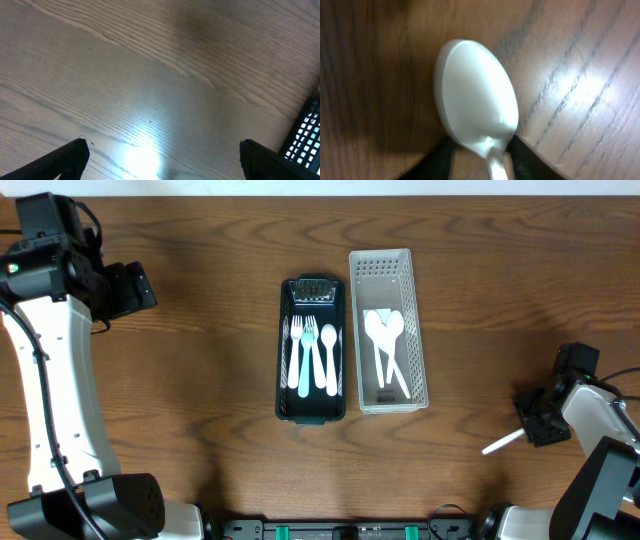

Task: Pack container
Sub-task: 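Position the right gripper over the last white spoon, then close the right gripper on the spoon and lift it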

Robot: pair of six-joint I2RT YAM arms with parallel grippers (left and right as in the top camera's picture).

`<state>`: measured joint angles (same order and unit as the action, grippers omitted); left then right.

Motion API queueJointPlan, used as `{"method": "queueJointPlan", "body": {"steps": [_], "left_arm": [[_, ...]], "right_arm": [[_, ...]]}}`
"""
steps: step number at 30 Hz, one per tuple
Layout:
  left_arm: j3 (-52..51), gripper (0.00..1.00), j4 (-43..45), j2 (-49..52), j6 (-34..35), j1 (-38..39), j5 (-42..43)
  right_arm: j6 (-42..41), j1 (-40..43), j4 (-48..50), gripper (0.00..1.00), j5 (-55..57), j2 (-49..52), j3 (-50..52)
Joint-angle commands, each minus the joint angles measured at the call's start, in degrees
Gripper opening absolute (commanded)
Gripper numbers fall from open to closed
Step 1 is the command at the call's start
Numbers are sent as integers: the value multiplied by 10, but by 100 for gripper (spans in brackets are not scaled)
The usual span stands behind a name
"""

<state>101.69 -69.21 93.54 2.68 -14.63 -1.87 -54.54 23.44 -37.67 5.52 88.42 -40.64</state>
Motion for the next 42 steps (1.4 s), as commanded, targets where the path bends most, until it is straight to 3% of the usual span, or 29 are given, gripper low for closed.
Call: {"method": "queueJointPlan", "body": {"steps": [1,8,24,31,42], "left_arm": [[-4,98,-2,7,-10,-1,-3],[-4,98,-2,7,-10,-1,-3],[-4,98,-2,7,-10,-1,-3],[-4,98,-2,7,-10,-1,-3],[-4,98,-2,7,-10,-1,-3]], "right_arm": [[0,5,-10,22,-16,26,34],[0,5,-11,1,-19,26,34],[59,-12,-36,1,-37,13,-7],[134,-103,-112,1,-30,-31,-144],[346,-323,-174,1,-126,-21,-390]]}}
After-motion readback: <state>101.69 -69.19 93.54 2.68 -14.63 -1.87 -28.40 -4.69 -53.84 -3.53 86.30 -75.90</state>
